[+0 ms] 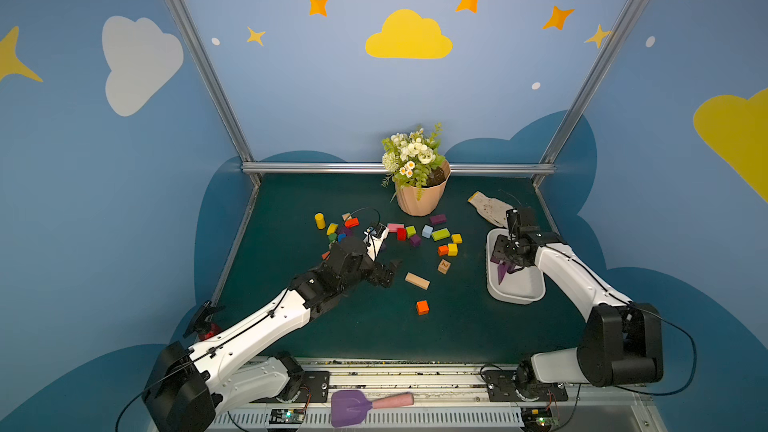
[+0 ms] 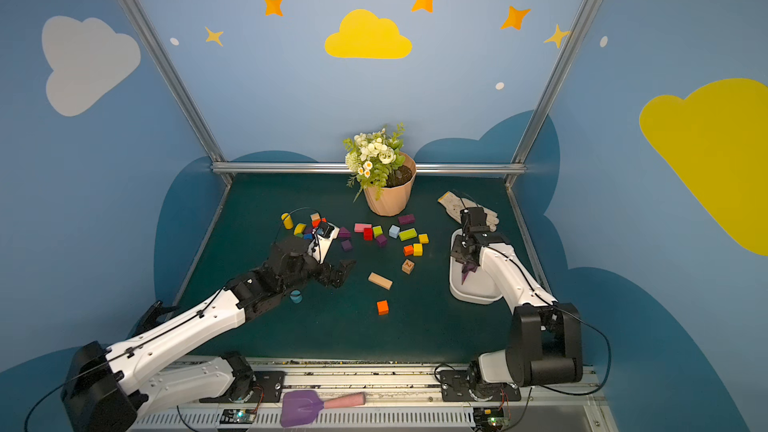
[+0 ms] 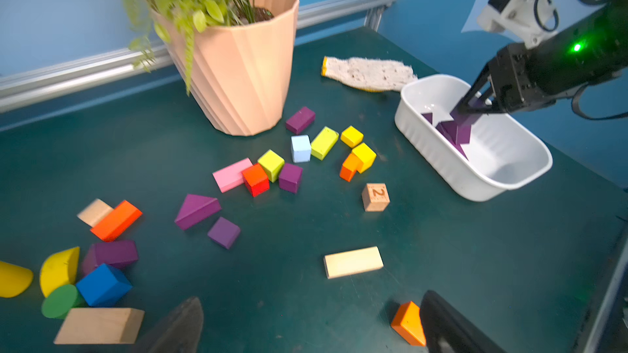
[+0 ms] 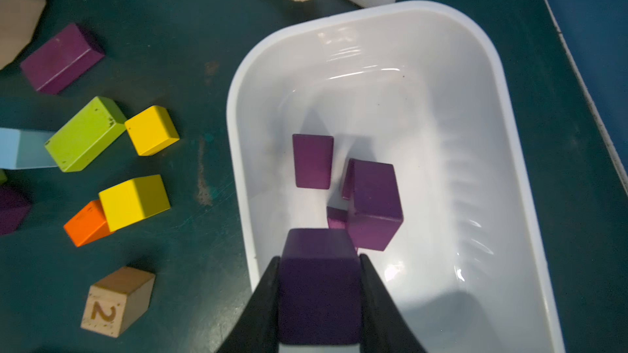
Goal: Pick purple bricks into the storage bin
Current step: Place the building block in the storage box.
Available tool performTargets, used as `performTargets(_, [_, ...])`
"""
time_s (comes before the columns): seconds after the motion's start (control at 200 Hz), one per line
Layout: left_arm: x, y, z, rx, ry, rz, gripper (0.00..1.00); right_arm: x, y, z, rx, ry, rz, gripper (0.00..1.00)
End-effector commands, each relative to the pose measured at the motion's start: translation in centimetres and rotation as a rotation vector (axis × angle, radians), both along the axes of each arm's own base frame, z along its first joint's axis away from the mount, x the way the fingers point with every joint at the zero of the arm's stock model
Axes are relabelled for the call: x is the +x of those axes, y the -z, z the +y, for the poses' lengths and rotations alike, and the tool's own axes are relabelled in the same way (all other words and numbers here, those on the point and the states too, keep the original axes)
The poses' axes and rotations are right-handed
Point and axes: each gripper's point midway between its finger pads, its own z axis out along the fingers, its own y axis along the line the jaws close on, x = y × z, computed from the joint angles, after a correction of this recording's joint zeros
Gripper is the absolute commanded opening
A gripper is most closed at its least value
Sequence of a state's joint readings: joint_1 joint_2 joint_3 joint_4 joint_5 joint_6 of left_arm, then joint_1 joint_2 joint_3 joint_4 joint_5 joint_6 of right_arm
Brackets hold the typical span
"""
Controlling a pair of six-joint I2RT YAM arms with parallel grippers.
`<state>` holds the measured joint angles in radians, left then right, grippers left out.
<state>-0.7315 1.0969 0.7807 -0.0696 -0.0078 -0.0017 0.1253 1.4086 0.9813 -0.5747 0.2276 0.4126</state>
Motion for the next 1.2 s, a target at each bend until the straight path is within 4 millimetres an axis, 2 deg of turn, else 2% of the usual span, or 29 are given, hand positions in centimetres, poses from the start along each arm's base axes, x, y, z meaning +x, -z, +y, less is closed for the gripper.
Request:
performTargets(0.0, [0.6,-1.5,0.4,-0.016,-0.025,-0.079,1.00,0.2,0.6,-1.4,0.004,0.050,0.011,0.31])
performTargets(0.451, [0.5,-2.3,0.9,-0.032,-0.034,-0.133,1.00,3.0,1.3,-5.0,0.062,0.154,0.001,0.31])
performTargets(0.911, [0.7,-2.3,1.0,-0.026,-0.040,-0.135,1.00,4.5,4.7,-5.4,0.079,0.146,0.104,0.34])
performTargets(1.066, [0.8,-2.2,1.3,-0.024,-0.049,-0.136,1.00,4.5,5.5,-5.3,0.079,0.144,0.128,0.38])
performTargets(1.197, [1.0,-2.3,1.5,-0.020,-0.063,-0.141,1.00,4.5,5.3,-5.4,0.070,0.142,0.131,0.44])
